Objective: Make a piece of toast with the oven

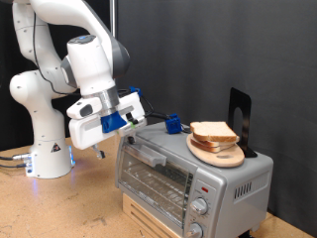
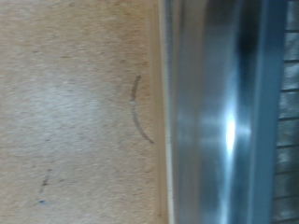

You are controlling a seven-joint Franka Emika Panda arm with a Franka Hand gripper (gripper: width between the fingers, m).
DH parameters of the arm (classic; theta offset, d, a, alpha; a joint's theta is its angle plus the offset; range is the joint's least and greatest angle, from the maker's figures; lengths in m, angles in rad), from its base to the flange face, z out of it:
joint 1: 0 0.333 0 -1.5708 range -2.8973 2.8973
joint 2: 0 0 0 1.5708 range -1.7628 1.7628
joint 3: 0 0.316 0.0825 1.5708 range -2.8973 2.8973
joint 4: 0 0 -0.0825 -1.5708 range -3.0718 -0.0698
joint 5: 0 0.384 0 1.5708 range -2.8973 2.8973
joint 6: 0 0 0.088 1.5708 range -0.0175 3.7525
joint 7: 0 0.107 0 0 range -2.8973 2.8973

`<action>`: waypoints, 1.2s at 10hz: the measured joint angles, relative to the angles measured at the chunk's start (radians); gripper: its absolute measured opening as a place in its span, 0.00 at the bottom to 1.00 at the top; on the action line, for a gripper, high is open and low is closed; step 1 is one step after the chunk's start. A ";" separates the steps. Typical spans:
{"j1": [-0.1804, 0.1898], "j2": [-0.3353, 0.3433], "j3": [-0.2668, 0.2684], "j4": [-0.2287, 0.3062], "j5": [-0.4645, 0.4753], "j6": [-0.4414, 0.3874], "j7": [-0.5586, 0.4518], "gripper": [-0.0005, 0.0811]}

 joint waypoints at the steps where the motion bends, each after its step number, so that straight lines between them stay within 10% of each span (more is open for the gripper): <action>1: -0.017 0.002 -0.002 -0.001 -0.022 0.003 0.000 0.84; 12: -0.166 0.124 -0.007 0.040 -0.331 0.038 0.065 0.84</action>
